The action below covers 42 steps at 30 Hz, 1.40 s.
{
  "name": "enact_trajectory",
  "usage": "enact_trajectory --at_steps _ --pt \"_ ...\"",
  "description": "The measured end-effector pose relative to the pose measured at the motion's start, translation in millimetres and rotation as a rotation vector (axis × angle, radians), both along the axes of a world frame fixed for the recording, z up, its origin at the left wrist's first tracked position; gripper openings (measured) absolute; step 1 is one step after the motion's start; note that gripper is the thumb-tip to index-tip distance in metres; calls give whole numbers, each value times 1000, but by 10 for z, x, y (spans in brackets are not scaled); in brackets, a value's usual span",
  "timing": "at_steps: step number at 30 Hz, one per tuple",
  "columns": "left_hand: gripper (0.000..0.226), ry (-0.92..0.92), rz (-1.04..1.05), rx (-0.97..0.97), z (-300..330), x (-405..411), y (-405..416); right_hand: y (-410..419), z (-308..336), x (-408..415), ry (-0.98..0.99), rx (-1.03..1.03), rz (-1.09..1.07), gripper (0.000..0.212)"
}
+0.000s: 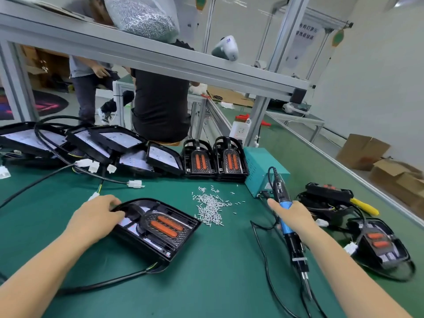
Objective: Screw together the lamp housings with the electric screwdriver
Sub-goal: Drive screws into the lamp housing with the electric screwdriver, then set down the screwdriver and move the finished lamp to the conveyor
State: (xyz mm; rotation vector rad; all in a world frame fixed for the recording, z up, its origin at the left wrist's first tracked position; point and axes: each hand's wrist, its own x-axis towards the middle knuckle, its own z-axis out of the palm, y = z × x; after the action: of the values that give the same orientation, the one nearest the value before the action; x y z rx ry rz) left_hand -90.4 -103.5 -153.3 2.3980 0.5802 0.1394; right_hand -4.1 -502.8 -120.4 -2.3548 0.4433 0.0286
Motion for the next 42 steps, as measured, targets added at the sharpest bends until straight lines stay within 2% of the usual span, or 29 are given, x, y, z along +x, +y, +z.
enact_trajectory --at_steps 2,4,9,15,20,26,31,35,37,39,42 --pt "11 -72 27 -137 -27 -13 -13 6 6 12 4 -63 26 82" --pt "12 -135 63 -290 -55 -32 -36 7 1 10 5 -112 47 82" --pt "21 -197 105 -467 -98 -55 -67 53 -67 -61 80 -344 141 59" --pt "18 -226 115 -557 -119 -56 -60 191 -175 -55 169 -672 242 47" --pt "16 -250 122 -616 -156 -39 -55 357 -210 76 223 -911 284 51" --pt "15 -274 111 -626 -197 -18 -26 446 -173 162 237 -1008 313 47" --pt "15 -272 104 -609 -224 -28 -13 400 -151 173 194 -1068 317 61" --pt "11 -260 96 -578 -197 -32 -8 603 58 112 -43 -1155 292 63" --pt "10 -243 92 -573 -191 -34 -10 840 134 59 -168 -1059 363 63" --pt "8 -235 85 -551 -178 -58 1 1113 163 -60 -222 -791 517 65" --pt "8 -280 86 -417 -111 -143 78 1480 135 -350 -119 -391 778 77"
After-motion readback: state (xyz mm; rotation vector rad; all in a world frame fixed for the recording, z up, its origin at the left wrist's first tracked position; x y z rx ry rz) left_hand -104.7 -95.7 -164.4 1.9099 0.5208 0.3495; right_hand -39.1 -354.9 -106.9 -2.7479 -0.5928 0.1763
